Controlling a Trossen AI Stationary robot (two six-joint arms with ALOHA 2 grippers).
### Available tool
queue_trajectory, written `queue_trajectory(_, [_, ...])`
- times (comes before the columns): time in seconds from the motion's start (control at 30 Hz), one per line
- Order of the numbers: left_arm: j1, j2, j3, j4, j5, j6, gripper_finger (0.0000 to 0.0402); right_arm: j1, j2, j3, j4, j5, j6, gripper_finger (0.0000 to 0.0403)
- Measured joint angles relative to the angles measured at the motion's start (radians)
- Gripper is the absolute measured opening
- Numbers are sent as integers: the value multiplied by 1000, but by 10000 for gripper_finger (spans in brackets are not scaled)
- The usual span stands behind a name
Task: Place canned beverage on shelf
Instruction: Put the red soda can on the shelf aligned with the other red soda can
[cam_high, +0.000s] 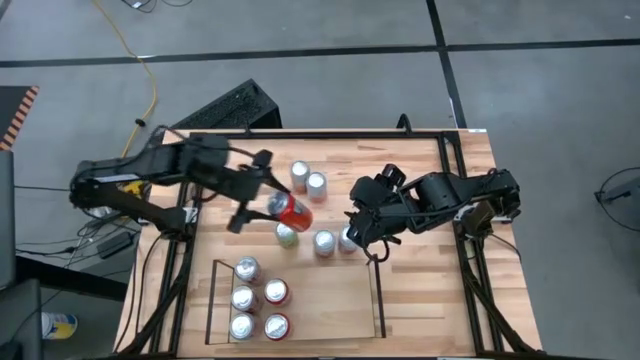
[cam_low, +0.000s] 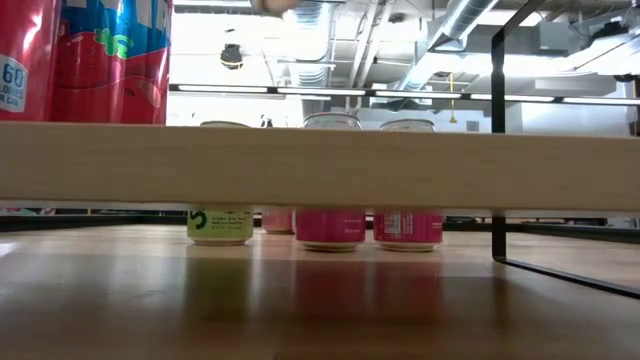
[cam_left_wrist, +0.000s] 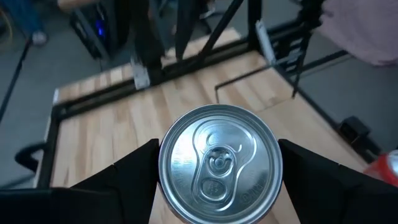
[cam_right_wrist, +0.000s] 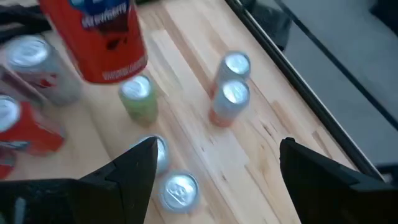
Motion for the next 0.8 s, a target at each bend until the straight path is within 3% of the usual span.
queue_trajectory(0.17, [-91, -19, 1, 43, -67, 16, 272, 34, 0, 0, 126, -3, -138, 310])
queue_trajectory(0.27, [-115, 19, 1, 37, -101, 36, 272, 51, 0, 0, 145, -4, -142, 310])
queue_trajectory(0.63, [-188, 305, 1, 13, -118, 121, 272, 116, -33, 0, -70, -2, 41, 310])
queue_trajectory(0.8, [-246, 423, 1, 14, -88, 228, 272, 151, -65, -4, -55, -1, 39, 310])
